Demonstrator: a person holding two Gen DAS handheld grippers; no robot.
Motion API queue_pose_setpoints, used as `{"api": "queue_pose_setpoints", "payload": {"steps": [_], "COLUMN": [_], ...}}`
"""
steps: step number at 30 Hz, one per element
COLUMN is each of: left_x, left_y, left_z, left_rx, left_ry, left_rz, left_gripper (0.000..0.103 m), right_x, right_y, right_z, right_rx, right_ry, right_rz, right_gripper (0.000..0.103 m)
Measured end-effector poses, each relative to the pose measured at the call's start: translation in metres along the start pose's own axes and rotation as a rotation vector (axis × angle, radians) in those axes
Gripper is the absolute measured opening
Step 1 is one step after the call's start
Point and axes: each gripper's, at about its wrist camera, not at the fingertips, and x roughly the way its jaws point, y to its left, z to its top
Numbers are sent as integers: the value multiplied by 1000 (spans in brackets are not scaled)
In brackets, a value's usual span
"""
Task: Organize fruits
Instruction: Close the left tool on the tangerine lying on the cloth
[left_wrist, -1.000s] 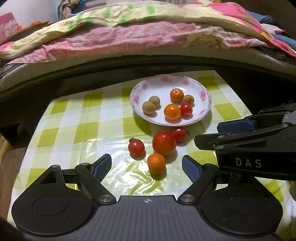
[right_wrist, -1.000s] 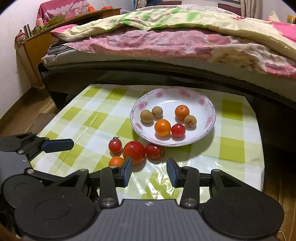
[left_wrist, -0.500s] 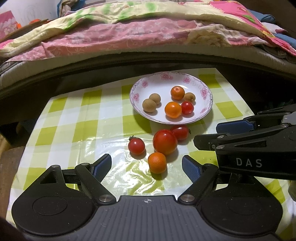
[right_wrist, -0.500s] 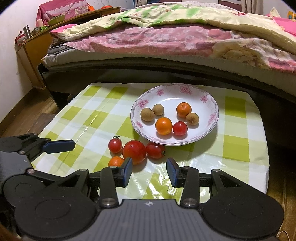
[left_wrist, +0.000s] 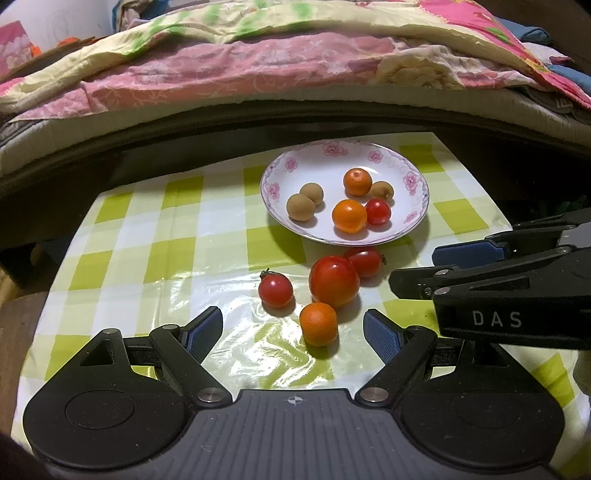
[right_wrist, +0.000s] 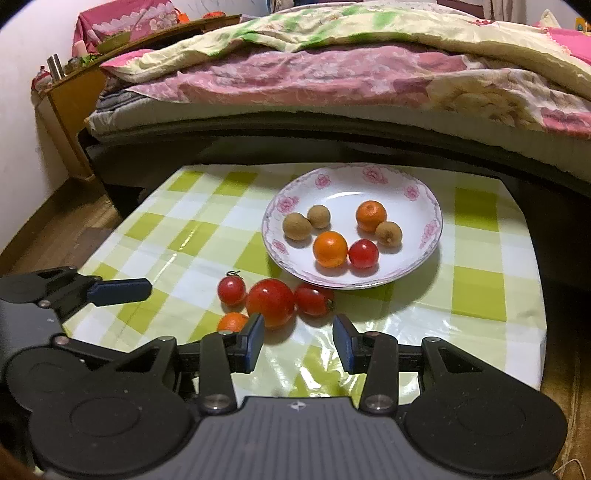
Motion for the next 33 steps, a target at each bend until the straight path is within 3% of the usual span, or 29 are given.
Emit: {"api": "queue_pose_setpoints", "payload": {"steps": [18, 20, 24, 29, 31, 33], "left_x": [32, 38, 48, 54, 53, 52], "left_y": [-3, -6, -12, -13, -12, -10], "left_z": [-1, -2, -3, -4, -4, -4], "left_rx": [-18, -16, -5, -20, -28, -44], "left_ry": [21, 22, 39, 50, 49, 51], "left_rz": [-40, -42, -59, -67, -76, -85], "left_gripper": [86, 82, 61, 56, 45, 42], "right_x": [9, 11, 13, 13, 14, 17], "right_y": [-24, -26, -27, -27, -26, -26], "right_z": [-1, -2, -4, -4, -4, -4], "right_rx": [43, 44, 41, 45, 42, 40], "right_ry": [26, 38, 50, 47, 50, 54], "right_rz": [-61, -63, -65, -70, -68, -65], "right_gripper": [43, 43, 43, 43, 43, 43]}}
